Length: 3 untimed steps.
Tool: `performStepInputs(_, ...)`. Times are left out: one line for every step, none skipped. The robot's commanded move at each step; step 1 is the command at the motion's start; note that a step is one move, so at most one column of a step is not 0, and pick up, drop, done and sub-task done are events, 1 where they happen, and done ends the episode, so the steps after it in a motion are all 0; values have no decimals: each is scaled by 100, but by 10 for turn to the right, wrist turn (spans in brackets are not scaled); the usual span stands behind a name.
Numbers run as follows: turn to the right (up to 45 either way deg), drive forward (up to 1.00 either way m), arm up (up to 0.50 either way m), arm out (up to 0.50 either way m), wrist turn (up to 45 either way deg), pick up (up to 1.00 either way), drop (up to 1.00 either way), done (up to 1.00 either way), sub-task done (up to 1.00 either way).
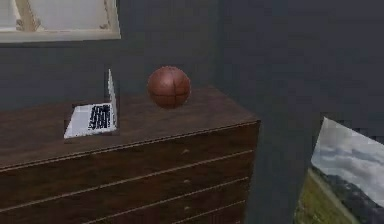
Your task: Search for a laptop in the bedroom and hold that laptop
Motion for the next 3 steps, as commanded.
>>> performStepInputs(0, 5, 0, 0, 0, 0, 0, 0, 0)
performStepInputs(-450, 0, 0, 0, 0, 0, 0, 0, 0)
performStepInputs(-450, 0, 0, 0, 0, 0, 0, 0, 0)
